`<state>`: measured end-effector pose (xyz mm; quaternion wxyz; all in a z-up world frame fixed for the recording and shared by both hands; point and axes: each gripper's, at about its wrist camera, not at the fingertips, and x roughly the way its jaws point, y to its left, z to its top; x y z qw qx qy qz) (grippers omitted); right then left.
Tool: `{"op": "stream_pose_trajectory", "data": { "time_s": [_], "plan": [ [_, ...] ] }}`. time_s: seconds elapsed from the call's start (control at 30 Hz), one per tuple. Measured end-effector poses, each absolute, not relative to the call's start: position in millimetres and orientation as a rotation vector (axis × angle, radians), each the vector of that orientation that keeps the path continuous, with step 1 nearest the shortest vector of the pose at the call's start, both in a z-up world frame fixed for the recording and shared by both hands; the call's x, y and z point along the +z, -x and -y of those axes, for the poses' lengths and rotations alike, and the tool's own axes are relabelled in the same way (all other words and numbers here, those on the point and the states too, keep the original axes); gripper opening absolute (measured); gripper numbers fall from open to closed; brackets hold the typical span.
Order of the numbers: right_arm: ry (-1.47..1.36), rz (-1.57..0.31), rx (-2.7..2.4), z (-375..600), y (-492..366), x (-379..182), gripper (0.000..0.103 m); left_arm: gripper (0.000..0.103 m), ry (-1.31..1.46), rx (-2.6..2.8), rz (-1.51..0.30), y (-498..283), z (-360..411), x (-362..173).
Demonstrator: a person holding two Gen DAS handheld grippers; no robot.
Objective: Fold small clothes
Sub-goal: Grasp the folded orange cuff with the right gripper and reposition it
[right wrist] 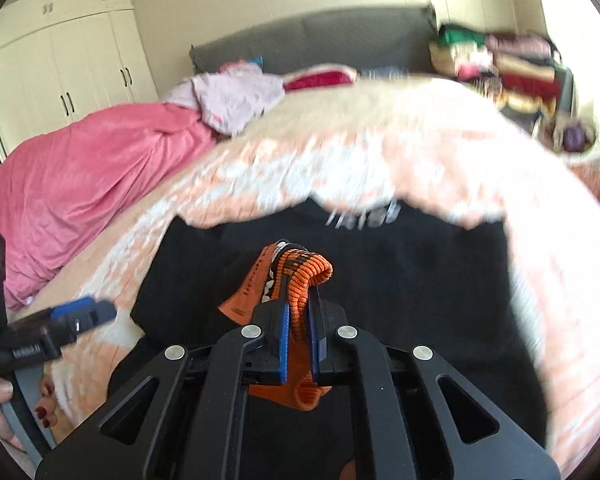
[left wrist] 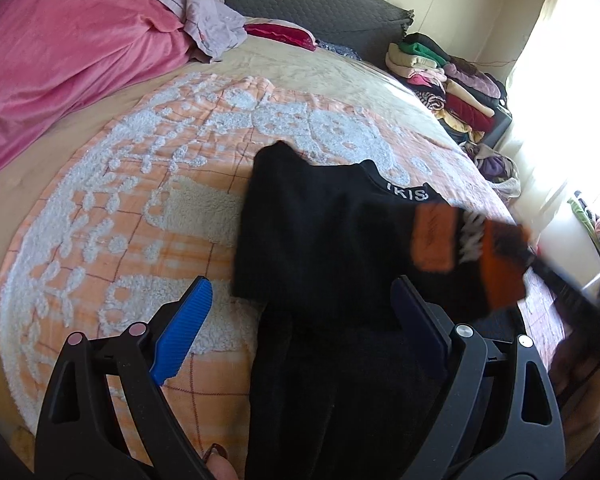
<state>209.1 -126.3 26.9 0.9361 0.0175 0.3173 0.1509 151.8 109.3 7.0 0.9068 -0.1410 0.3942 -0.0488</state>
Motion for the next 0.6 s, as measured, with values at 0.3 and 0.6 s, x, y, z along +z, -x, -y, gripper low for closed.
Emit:
{"op": "stream_pose_trajectory", "data": {
  "time_s": [0.3, 0.6],
  "plan": [
    [0.021, -0.645, 0.165, 177.8, -232.8, 30.5, 0.007, 0.084, 0.275, -0.105, -0.825, -155.2, -103.4, 4.8],
    [0.004, -0.684, 0.128, 193.2, -233.5, 3.7, 0.008, 0.084, 0.206, -0.117, -0.836, -170.8, -81.1, 4.3]
  ]
}}
